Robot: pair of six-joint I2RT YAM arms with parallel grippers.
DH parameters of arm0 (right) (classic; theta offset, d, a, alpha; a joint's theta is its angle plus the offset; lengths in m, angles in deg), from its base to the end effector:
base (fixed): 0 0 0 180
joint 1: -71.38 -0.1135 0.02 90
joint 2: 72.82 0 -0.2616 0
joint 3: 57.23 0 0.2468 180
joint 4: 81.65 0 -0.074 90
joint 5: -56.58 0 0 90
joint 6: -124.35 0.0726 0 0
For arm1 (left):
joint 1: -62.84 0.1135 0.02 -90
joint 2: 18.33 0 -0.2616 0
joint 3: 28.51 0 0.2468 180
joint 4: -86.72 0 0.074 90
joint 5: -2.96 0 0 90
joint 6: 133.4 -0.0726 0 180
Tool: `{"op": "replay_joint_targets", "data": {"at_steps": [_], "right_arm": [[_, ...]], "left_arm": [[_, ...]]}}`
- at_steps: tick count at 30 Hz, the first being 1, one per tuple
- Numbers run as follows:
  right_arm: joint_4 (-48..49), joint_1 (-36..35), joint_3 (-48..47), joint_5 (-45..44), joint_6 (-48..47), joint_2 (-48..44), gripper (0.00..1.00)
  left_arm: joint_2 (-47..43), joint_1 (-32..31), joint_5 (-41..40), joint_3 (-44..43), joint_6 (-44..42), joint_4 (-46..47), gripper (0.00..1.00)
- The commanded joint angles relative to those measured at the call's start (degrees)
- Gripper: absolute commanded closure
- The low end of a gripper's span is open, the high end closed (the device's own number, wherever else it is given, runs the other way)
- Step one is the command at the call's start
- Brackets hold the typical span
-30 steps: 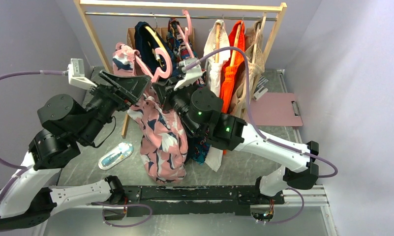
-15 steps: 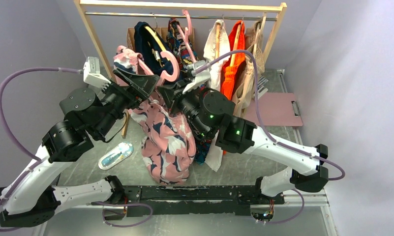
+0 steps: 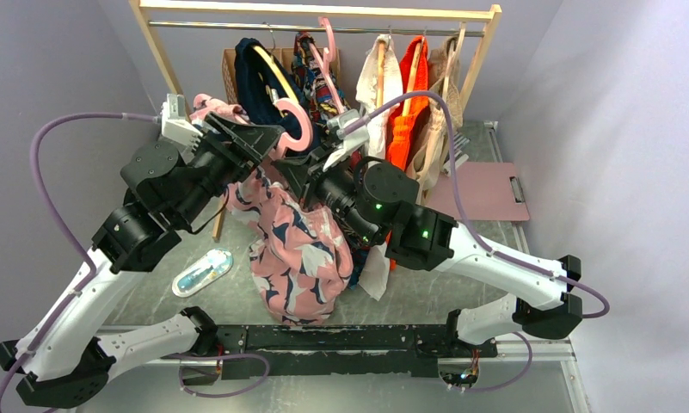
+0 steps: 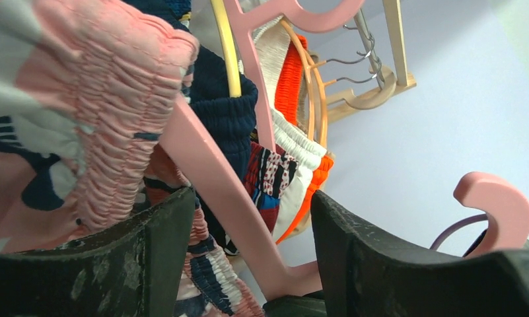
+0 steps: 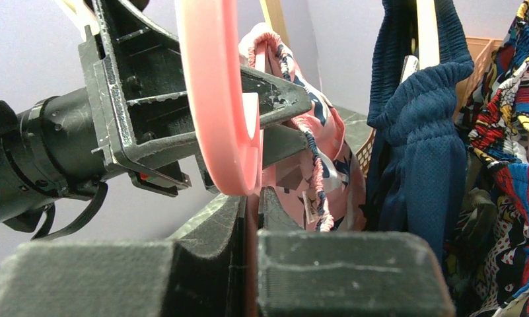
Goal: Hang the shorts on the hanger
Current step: Place the hanger at the clothesline.
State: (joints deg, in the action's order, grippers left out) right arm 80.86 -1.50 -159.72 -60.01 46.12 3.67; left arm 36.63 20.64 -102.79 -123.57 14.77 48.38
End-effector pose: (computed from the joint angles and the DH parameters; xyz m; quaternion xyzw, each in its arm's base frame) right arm 0.1247 0.2944 0.4966 -0.1729 0.6356 0.3855 0.6462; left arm 0.1632 -0.1214 0.4911 -0.1932 0.6692 -0.4851 0.5286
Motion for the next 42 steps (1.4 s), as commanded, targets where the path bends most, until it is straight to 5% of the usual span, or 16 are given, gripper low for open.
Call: {"op": "replay_joint_targets", "data": {"at_steps": [1,9,19,24,32,42], "right_arm": [[2.7,-0.3,0.0,1.7,-0.3,-1.5,1.0],[3.1,-0.4,-0.4,2.3,-0.8,-0.8,1.0],[1.4,-0.3,-0.9,4.4,-1.8,-0.3,1.0],[-0.4,-0.4,-2.0,4.8,-2.2,0.0,0.97],[-0.5,-0.3,0.8,6.0,-3.5,-2.2,0.61],[-5.3,-0.3,1.2,9.9,-4.1,-3.3,0.57]], "left_arm": [[-0.9,0.8,4.7,1.3,1.9,5.6,0.34],[-2.6,1.1,4.5,2.8,2.0,6.8,0.54],[-4.7,1.2,2.2,5.5,3.4,7.7,0.92],[-5.6,1.2,1.1,6.3,4.3,7.8,0.93],[-8.8,1.1,-1.3,8.6,7.2,10.4,0.93],[-10.3,1.2,-0.9,7.8,8.8,10.2,0.93]]}}
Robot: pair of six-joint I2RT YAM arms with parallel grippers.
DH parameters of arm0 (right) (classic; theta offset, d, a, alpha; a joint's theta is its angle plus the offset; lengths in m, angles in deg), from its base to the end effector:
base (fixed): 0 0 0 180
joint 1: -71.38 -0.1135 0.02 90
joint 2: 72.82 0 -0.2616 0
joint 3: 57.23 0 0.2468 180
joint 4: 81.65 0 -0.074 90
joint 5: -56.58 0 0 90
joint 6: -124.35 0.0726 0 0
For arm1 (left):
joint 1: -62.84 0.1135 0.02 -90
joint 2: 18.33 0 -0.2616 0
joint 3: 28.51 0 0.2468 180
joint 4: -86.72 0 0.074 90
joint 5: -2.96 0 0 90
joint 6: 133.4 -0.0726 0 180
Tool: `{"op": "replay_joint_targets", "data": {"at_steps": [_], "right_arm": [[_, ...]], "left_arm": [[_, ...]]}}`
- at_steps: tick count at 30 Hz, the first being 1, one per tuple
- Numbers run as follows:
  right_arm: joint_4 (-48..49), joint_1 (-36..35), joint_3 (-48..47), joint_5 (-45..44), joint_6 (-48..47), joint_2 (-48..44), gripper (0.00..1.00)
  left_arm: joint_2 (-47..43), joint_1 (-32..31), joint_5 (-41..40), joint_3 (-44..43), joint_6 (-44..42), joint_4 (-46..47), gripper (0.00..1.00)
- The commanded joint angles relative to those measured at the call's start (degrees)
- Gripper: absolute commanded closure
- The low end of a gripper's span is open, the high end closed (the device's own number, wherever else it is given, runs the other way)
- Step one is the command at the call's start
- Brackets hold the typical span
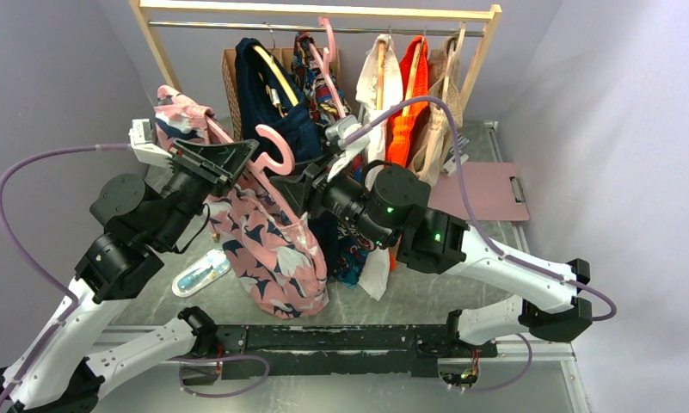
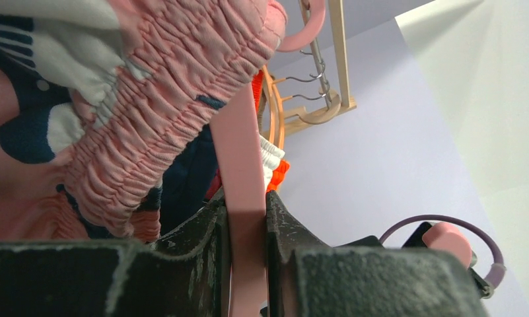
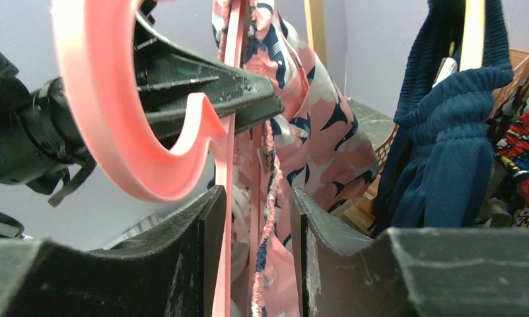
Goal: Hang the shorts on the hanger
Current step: Place the hanger at the clothesline.
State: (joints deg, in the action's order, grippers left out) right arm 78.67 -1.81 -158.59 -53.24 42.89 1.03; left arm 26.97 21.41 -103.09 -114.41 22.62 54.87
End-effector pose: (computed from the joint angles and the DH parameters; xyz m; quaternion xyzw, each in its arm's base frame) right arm 0.1124 0.2869 0.4982 -0.2365 0.6164 0.4003 0.6355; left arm 0.1374 -0.0944 0.4819 -0.2408 0.6074 -0.5521 0.5179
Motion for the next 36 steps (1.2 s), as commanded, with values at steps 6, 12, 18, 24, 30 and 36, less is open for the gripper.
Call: {"op": "replay_joint_targets", "data": {"at_steps": [6,12,18,24,30,36], "right_arm": [[-6.5,0.0,-1.5,7.6,-0.4,0.3,0.55],[-7.0,-0.1,-0.8,10.0,0.4,-0.4,0.54],[-10.4,-0.1,-2.1,7.3,1.4,1.1,0.7],[-11.8,-0.2,-3.3,5.6,1.3,2.0,1.0],[-11.2,-0.5,-6.0,-1.3,3.3,0.7,1.0],[-20.8,-0.5,-15.2,-7.8,7.4,4.2,1.0]], "left_arm": [[-0.8,0.4,-0.5,-1.3,1.4,3.8,0.93],[-0.7,0.4,-0.9,-1.2,1.8,3.3,0.93],[-0.9,0.4,-1.2,-1.1,1.8,3.4,0.93],[-0.7,0.3,-1.6,-2.1,0.9,2.9,0.93],[0.3,0.4,-1.3,-6.7,-3.9,-4.5,0.26],[-3.8,0.4,-6.6,-10.6,-6.2,-18.4,0.01]]}}
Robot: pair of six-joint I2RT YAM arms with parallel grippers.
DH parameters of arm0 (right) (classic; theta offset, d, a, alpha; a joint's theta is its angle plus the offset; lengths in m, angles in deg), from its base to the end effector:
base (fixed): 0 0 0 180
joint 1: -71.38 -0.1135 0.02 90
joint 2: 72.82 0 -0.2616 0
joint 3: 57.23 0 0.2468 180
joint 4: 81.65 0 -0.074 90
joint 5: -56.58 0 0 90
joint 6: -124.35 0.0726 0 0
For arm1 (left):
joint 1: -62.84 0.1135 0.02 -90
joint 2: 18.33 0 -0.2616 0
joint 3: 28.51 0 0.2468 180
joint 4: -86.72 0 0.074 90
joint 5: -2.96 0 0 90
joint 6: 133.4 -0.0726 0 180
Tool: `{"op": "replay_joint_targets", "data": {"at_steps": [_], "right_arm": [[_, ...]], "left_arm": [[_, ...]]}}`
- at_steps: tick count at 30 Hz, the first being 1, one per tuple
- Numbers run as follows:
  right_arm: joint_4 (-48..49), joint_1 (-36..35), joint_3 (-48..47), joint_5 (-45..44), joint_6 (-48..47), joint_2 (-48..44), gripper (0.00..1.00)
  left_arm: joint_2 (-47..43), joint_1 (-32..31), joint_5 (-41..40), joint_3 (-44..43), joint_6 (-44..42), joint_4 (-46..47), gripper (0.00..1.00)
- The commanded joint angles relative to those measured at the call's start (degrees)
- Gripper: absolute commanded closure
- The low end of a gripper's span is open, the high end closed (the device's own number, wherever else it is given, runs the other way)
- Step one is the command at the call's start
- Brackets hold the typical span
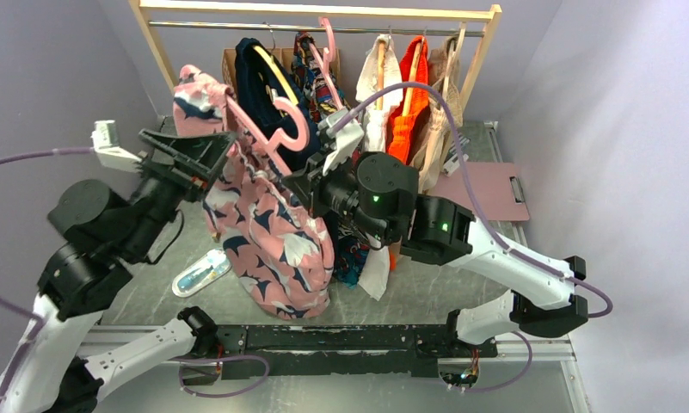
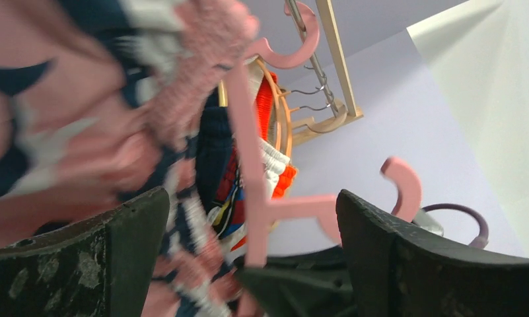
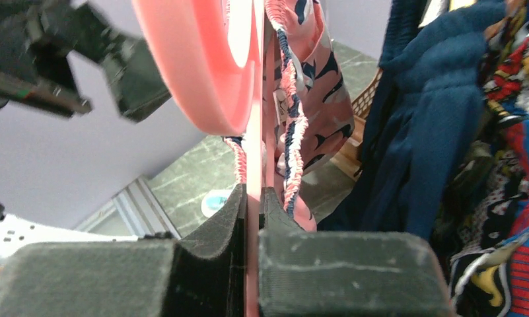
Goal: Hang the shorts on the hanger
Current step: Place the hanger at the clothesline.
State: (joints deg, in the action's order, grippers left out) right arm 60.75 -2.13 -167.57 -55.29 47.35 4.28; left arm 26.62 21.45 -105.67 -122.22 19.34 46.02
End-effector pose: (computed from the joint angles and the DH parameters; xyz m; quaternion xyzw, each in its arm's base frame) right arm 0.1136 0.2886 0.4930 -0.2515 0.6870 0.3560 0.5814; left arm 0.1196 -0.0745 0.5039 -0.2400 0.6132 -0.5224 0.5418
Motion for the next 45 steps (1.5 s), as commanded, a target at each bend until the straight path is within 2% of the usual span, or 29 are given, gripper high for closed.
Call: {"op": "replay_joint_targets", "data": {"at_steps": [1,7,12,17,23,33,39,45], "right_arm": [[-3.9,-0.1,-7.5,-6.4,3.4,1.6,1.0],[-7.4,-0.1,-14.0,-12.7,5.4,5.2,1.0],[-7.6,-0.1,-17.8,-17.1,5.4,7.9,1.0],[-7.2,-0.1,-21.6,-18.3,4.8,12.1,1.0],[-3.2,-0.1,-24.7,-20.1,3.1,17.4,1.0],[-4.6,0.2,-41.2,-23.2,4.2,30.8,1.0],[0.7,3.0,-38.4,-20.5,6.1,31.7,1.0],[7.9,4.0,-37.2,-20.9,3.0,33.3,1.0]], "left_arm": [[-4.4,0.3,-4.8,-3.2,-3.8,-10.9,0.0],[-9.7,0.3,-10.1,-5.4,-5.8,-20.5,0.01],[-15.0,0.3,-15.6,-3.1,-5.5,-27.7,0.0],[-20.4,0.3,-17.9,2.1,-4.8,-28.6,0.01],[-22.0,0.3,-19.0,5.5,-4.8,-30.0,0.0],[-23.9,0.3,-17.9,9.5,-3.7,-29.9,0.0],[-24.7,0.3,-17.8,10.8,-3.4,-29.9,0.0],[-25.5,0.3,-16.6,13.3,-3.4,-28.4,0.0]]}}
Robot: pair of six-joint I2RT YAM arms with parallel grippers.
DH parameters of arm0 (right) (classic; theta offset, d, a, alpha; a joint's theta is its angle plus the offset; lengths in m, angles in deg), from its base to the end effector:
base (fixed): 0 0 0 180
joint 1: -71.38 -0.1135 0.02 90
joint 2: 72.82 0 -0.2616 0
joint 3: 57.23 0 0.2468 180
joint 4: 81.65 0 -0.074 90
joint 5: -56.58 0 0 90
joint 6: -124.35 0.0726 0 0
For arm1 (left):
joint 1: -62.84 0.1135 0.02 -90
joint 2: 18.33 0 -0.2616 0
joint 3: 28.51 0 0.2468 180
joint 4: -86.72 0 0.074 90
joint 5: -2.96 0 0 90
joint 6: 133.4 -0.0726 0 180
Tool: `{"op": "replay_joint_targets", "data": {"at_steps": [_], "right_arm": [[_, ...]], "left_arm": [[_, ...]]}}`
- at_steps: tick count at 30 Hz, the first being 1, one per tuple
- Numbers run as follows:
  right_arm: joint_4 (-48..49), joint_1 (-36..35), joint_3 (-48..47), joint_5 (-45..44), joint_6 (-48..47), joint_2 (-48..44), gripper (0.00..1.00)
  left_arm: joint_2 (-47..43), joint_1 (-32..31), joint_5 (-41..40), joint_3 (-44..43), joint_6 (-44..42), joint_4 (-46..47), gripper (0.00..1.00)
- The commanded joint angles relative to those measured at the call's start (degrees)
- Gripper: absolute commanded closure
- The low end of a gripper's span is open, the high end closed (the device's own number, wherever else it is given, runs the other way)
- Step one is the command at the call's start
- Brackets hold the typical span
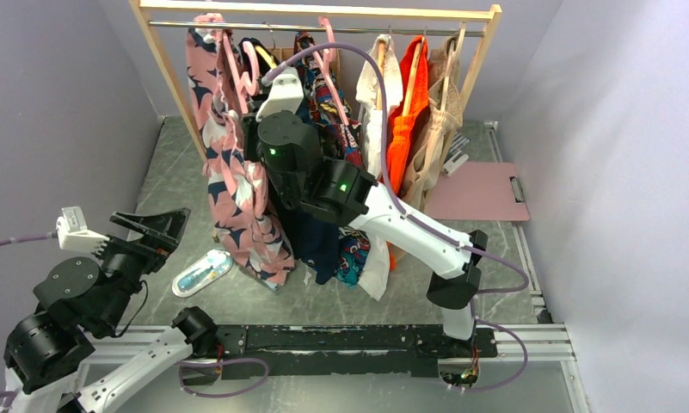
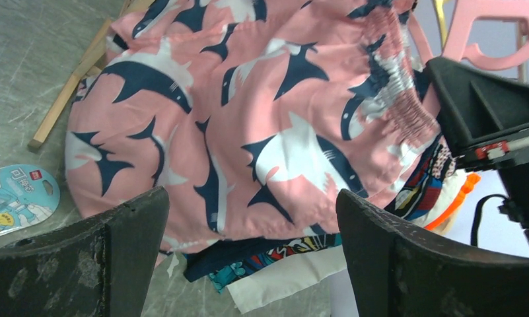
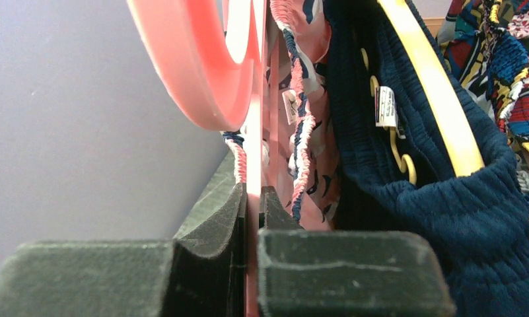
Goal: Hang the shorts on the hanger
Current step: Place the hanger at the clothesline.
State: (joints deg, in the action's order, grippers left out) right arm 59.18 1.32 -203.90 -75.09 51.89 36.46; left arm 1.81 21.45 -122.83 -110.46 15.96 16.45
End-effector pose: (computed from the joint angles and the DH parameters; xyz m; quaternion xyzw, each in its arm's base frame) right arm 0.1922 0.3884 0.5063 -0.0749 0.7113 0.2659 0.6463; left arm 0.0449 0.0170 0.4015 -0.3108 0.6805 -0.3302 0.5756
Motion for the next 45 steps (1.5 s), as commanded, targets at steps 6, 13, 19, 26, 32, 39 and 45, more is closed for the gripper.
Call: {"op": "replay_joint_targets", "data": {"at_steps": [6,13,19,26,32,39,45], "right_arm": [[10.7,2.4,-4.8,-1.5,-3.1,5.0,1.0],[14.9,4.1,-4.6,-0.5,-4.3,6.1,1.0],[16.3,5.6,-4.8,0.4,-3.2,8.6,1.0],[17.0,6.0,-2.4,2.5,-1.1,7.3,1.0],[13.8,6.0,-2.1,3.4,3.5,5.0,1.0],[11.0,5.9,-2.9,2.2,6.9,4.6,1.0],[10.7,5.6,-1.2,-1.4,8.3,3.7,1.0]], "left_arm": [[-0.3,0.3,1.0,2.5,-0.5,1.9,0.0],[-0.4,0.3,1.2,4.7,-1.5,3.6,0.0],[0.4,0.3,-0.2,4.9,-6.3,7.7,0.0],[2.6,0.3,-1.3,3.6,-21.3,18.3,0.03],[5.1,0.3,8.1,4.6,-43.6,35.4,0.05],[11.7,0.3,18.3,4.2,-54.7,40.9,0.01],[13.4,0.3,20.4,7.9,-60.4,44.0,0.01]]}}
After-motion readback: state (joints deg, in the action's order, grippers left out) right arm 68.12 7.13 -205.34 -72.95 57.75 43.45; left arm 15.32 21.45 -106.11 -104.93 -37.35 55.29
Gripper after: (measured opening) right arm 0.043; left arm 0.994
